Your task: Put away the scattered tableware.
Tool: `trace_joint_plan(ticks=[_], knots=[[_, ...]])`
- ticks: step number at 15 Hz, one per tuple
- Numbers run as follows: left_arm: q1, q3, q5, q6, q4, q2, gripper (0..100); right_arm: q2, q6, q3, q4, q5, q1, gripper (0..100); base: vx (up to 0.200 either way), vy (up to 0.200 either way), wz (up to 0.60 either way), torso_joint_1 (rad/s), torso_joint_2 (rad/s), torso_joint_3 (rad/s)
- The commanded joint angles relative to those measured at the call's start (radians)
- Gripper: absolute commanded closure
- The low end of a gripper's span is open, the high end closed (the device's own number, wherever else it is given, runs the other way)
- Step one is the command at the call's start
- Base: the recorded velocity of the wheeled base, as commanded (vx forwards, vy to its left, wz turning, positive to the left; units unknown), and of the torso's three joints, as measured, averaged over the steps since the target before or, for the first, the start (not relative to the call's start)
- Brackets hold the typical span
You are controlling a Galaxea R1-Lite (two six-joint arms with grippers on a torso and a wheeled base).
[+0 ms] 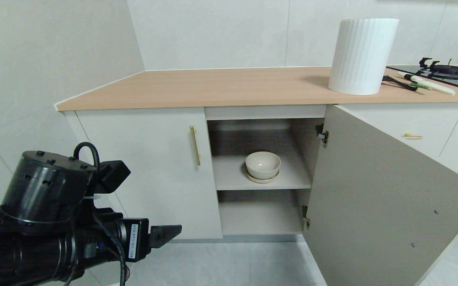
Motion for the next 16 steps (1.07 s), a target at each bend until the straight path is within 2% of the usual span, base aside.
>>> trace_joint_plan(ticks=[1,3,9,11,16], knots=[[0.0,0.0,0.0,0.0,0.0,0.003,0,0.068,-0.059,-0.008,-0.065,-0.001,-0.208,0,0.0,0.0,0.0,0.0,0.0,0.0],[0.0,0.0,0.0,-0.002,0.0,0.003,0,0.092,-0.115,0.001,-0.133,0.005,-0.32,0,0.0,0.0,0.0,0.0,0.0,0.0],[0.0,0.0,0.0,-0.002,0.0,0.001,0,0.273,-0.114,0.075,-0.492,0.019,-0.472,0,0.0,0.0,0.0,0.0,0.0,0.0],[0.0,0.0,0.0,-0.002,0.0,0.001,0,0.316,-0.105,0.073,-0.545,0.056,-0.496,0,0.0,0.0,0.0,0.0,0.0,0.0],[0.0,0.0,-0.001,0.0,0.0,0.001,0,0.295,-0.094,0.067,-0.551,0.169,-0.49,0,0.0,0.0,0.0,0.0,0.0,0.0]])
